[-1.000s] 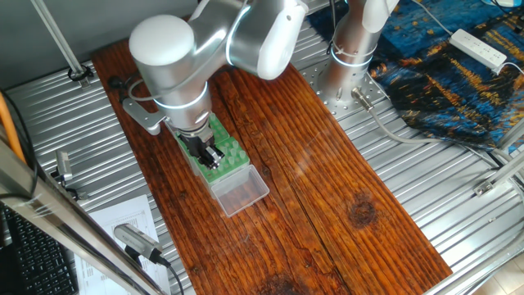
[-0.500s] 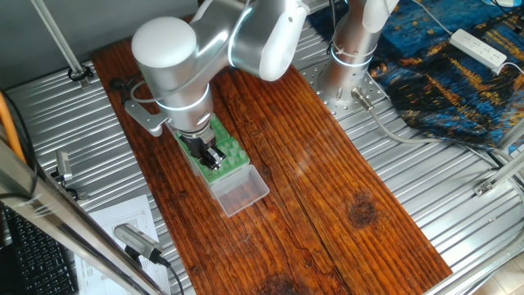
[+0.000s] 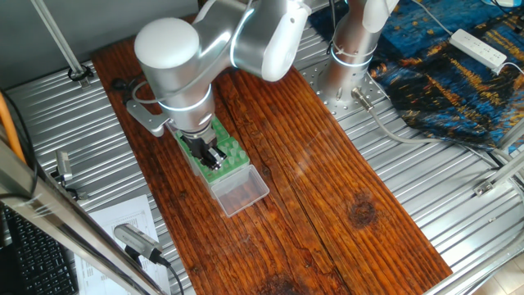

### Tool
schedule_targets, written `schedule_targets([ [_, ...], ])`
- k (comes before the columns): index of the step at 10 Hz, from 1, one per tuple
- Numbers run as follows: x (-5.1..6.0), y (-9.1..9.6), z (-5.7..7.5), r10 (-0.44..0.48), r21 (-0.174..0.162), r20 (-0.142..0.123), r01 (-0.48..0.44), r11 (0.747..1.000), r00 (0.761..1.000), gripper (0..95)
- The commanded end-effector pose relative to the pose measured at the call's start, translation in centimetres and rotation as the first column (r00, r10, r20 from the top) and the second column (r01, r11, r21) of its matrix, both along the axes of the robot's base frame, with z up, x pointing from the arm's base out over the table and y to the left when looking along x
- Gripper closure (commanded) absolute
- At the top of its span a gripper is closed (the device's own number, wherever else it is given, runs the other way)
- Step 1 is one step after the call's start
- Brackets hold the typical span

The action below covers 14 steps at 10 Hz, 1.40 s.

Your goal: Transfer all large pipette tips from one holder to another

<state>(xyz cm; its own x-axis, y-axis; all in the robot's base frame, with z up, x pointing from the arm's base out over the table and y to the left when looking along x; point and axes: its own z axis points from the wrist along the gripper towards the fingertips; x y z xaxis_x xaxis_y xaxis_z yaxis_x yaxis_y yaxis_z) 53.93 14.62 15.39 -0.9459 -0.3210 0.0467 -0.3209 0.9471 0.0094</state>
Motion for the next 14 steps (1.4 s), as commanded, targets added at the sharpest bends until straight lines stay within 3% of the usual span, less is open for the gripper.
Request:
schedule_targets([
  [1, 0.0, 0.0, 0.0, 0.001, -0.004, 0.001, -0.001, 1.000, 1.000, 95.0],
  [8, 0.0, 0.0, 0.1, 0.009, -0.008, -0.001, -0.009, 1.000, 1.000, 95.0],
  [14, -0.2, 0.1, 1.7, 0.013, -0.020, -0.007, -0.013, 1.000, 1.000, 95.0],
])
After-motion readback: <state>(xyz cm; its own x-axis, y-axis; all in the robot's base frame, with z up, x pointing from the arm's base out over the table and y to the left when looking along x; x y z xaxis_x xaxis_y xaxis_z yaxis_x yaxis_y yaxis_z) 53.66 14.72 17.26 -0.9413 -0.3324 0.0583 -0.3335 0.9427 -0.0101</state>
